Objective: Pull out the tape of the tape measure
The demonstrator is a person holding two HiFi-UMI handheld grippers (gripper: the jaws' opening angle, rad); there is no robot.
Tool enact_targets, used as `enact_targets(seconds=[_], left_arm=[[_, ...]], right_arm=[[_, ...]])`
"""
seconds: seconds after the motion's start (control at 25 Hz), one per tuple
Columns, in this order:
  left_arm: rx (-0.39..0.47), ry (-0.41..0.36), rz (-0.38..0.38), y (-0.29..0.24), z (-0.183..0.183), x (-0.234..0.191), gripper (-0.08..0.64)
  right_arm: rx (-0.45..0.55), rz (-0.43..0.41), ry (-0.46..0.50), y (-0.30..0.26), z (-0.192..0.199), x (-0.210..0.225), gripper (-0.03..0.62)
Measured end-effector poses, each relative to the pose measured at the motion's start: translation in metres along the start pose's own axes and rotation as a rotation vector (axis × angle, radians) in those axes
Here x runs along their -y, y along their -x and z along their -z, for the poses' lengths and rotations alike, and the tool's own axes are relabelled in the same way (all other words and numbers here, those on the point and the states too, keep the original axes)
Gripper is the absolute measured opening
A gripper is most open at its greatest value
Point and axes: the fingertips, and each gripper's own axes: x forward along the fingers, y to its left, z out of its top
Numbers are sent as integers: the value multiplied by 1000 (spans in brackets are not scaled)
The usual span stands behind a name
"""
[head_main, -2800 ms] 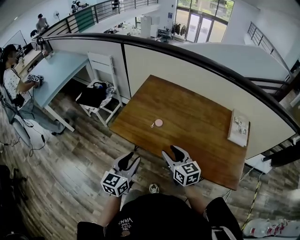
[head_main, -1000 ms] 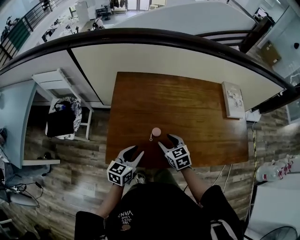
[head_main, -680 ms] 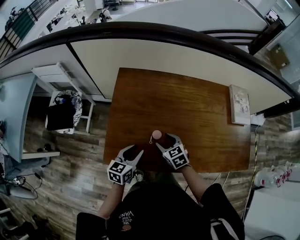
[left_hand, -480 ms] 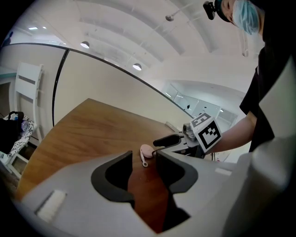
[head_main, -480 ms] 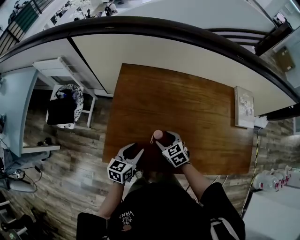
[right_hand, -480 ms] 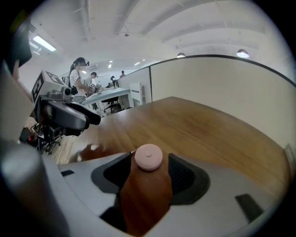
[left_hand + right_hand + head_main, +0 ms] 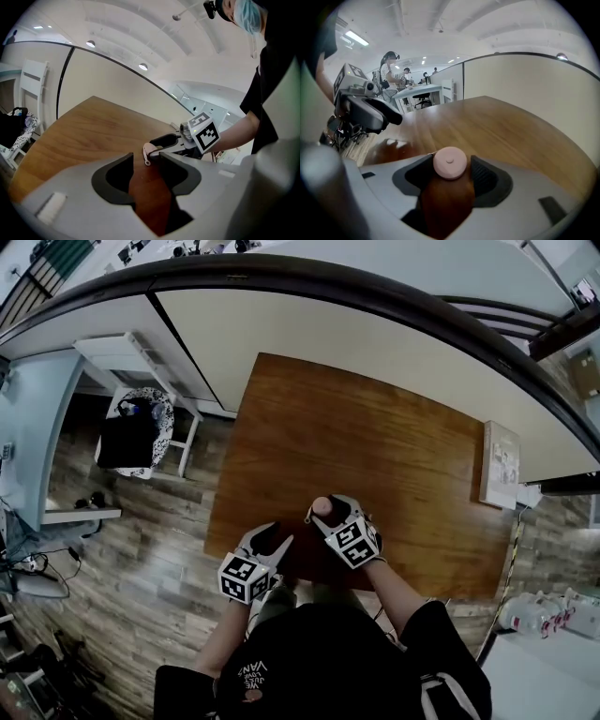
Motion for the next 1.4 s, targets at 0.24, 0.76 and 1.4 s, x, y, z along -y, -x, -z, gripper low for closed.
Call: enact_targets(seconds=[0.24, 0.76, 1.4], left_arm=[[-9, -2, 7, -5, 5, 2, 158], [-110, -342, 33, -30, 10, 26, 236], [-28, -461, 210, -65, -17, 84, 200]], right_arm=[[8, -3, 49, -2, -1, -1, 219], [96, 48, -102, 37, -17, -5, 219], [237, 180, -137, 121, -35, -13, 219]])
